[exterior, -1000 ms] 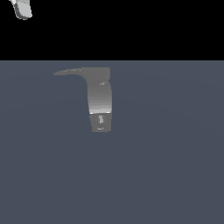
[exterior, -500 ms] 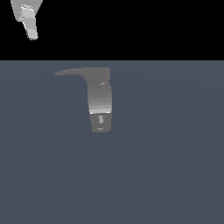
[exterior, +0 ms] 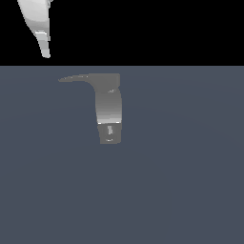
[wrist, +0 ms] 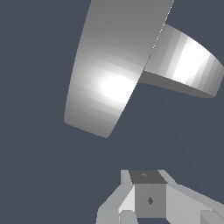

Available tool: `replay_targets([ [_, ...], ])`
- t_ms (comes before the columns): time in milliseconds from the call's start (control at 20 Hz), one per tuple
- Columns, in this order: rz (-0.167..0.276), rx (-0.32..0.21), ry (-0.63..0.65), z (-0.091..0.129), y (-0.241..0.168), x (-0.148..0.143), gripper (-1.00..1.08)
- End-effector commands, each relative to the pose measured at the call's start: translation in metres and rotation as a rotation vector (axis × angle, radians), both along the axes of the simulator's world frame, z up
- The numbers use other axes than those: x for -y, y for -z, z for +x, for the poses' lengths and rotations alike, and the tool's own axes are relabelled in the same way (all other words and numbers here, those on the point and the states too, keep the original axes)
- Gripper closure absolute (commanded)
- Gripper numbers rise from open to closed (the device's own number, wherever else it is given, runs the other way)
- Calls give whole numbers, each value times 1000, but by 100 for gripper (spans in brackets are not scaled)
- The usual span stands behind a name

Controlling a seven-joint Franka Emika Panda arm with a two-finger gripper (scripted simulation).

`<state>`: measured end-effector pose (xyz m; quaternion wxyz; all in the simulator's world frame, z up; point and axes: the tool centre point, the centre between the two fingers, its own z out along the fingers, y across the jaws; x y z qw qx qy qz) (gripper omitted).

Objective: Turn on the faucet by rotating a designated handle.

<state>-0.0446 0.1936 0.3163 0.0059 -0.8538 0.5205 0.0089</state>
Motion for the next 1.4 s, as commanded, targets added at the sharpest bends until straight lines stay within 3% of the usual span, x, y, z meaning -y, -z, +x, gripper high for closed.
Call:
replay_targets([
  [0,-2,1,48,13,7,-2,108],
  [800,-19,4,371,103,54,7,108],
  [1350,-22,4,483,133,68,18,108],
])
